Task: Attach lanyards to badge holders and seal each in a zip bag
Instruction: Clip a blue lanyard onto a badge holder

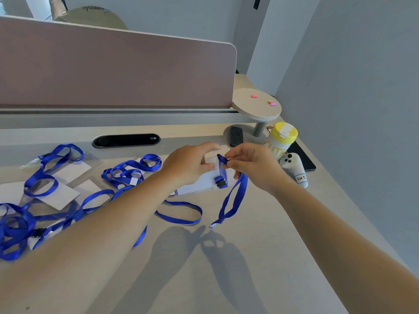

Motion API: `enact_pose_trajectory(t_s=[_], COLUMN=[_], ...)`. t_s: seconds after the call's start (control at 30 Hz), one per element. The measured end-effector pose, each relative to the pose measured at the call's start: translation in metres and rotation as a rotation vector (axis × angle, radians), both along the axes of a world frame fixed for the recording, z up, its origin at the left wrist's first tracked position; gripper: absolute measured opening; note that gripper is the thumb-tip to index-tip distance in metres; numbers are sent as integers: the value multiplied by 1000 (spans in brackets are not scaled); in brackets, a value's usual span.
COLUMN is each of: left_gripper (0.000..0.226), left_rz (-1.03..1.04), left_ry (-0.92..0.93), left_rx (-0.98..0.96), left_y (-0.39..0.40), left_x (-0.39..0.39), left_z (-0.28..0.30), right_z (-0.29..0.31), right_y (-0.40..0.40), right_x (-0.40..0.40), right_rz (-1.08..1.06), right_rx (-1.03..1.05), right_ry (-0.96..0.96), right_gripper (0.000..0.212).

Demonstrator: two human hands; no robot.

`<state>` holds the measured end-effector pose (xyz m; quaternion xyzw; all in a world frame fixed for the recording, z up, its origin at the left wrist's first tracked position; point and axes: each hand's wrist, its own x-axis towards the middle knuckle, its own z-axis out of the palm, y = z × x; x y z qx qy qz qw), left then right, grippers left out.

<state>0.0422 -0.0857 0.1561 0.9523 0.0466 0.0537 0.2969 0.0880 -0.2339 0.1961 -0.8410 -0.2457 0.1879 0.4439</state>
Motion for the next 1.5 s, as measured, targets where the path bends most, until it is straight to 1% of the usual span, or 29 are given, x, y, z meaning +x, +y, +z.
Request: enact_pose_trajectory(t_s=[0.07, 0.17, 0.27, 0.33, 0.47, 0.57, 0.63, 0.7, 0.87, 1.03, 1.17, 1.23, 1.33, 1.4, 1.5], left_gripper=[42, 35, 28, 24, 20, 18, 19, 20, 23, 23, 22, 22, 24, 25, 27], left_rz=[-12, 4, 31, 43, 107, 160, 152, 149, 156, 86, 43, 32, -15, -38, -62], left_ry=[-40, -89, -118, -133, -200, -225, -228, -247, -311, -295, -278, -253, -189, -149, -117], left_rx=[-65, -122, -120, -113, -179, -232, -239, -260, -316, -314, -350, -354, -302, -264, -231], left_y=[2, 5, 8, 11, 19, 27, 30, 30, 29, 30, 30, 31, 31, 31, 30], left_x=[1, 3, 2, 1, 3, 1, 0, -2, -3, -7, -10, -12, -14, -14, -13], left_z=[1, 1, 2, 4, 6, 5, 4, 3, 1, 2, 3, 4, 3, 2, 1], right_z=[-3, -4, -4, -6, -12, -16, -18, -19, -18, -19, -21, -22, -20, -16, -11], right_y=[2, 6, 7, 7, 4, 1, -1, -3, -3, -3, -2, -1, 0, 3, 8], right_x=[1, 3, 3, 2, 3, 4, 4, 5, 4, 11, 15, 16, 21, 22, 23], right_rz=[-12, -32, -20, -32, -113, -106, -77, -41, 5, 26, 63, 63, 70, 99, 147], right_rx=[-9, -19, -36, 13, 217, 259, 228, 154, -95, -257, -321, -346, -368, -408, -451], right_ry=[20, 32, 21, 55, 244, 333, 357, 346, 218, 99, 39, 44, 32, 4, -27], right_gripper=[11, 22, 24, 24, 25, 25, 24, 25, 17, 24, 24, 20, 11, 10, 18])
